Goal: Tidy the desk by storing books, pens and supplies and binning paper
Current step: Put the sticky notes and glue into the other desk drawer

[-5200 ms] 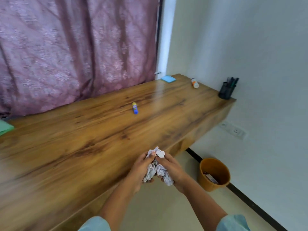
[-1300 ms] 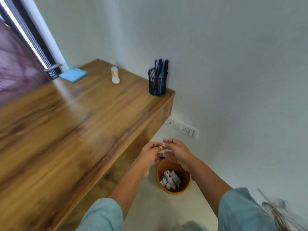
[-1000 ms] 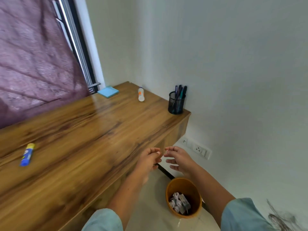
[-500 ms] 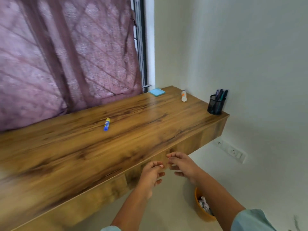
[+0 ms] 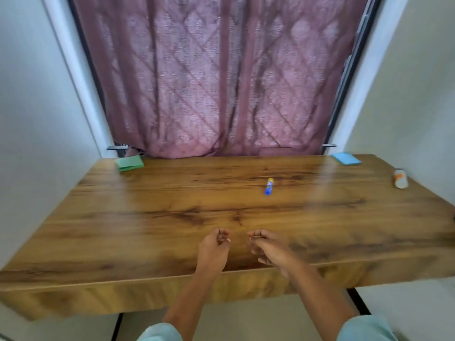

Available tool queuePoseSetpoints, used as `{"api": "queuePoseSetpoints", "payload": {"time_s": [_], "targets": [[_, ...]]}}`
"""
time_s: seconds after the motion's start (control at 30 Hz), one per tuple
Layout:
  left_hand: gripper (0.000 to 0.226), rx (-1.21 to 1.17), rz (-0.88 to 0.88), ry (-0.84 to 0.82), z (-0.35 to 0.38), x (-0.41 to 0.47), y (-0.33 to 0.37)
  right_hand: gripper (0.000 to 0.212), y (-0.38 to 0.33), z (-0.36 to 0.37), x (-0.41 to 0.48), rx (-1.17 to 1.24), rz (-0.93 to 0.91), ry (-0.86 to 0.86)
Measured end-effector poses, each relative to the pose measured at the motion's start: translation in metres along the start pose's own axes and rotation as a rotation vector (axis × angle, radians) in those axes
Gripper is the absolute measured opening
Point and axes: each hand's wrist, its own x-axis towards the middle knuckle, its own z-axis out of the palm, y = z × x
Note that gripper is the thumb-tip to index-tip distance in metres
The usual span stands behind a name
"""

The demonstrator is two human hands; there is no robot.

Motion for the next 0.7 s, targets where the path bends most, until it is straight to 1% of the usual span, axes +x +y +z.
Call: {"api": "queuePoseSetpoints", "payload": {"time_s": [0.17,0.27,0.33,0.4,0.47,0.5,0.6,0.7], "targets": [[0.020,0.226,0.032,0.007,-0.077,0.048,-0.038,0.014,-0.024,0.078,0.051,0.007,-0.026,-0.014],[0.035,0.463,0.054,-0.024,-0.104,0.064,-0.066,0.014,-0.027,0.115,0.070,-0.098,-0.083,0.023],[0.041,0.624,0.144,-0.051,-0.113,0.071,-0.079,0.013,-0.022,0.128,0.078,-0.227,-0.153,0.046],[0.042,0.760,0.271,-0.058,-0.114,0.075,-0.087,0.011,-0.016,0.133,0.083,-0.405,-0.230,0.081],[0.043,0.853,0.370,-0.052,-0.112,0.079,-0.091,0.011,-0.011,0.132,0.087,-0.456,-0.262,0.119],[0.043,0.877,0.396,-0.059,-0.111,0.081,-0.091,0.013,-0.008,0.129,0.088,-0.419,-0.260,0.131],[0.045,0.928,0.453,-0.080,-0.109,0.090,-0.094,0.015,-0.006,0.120,0.089,-0.179,-0.194,0.145],[0.060,0.962,0.483,-0.087,-0.108,0.093,-0.094,0.011,-0.011,0.112,0.081,0.003,-0.108,0.084]]}}
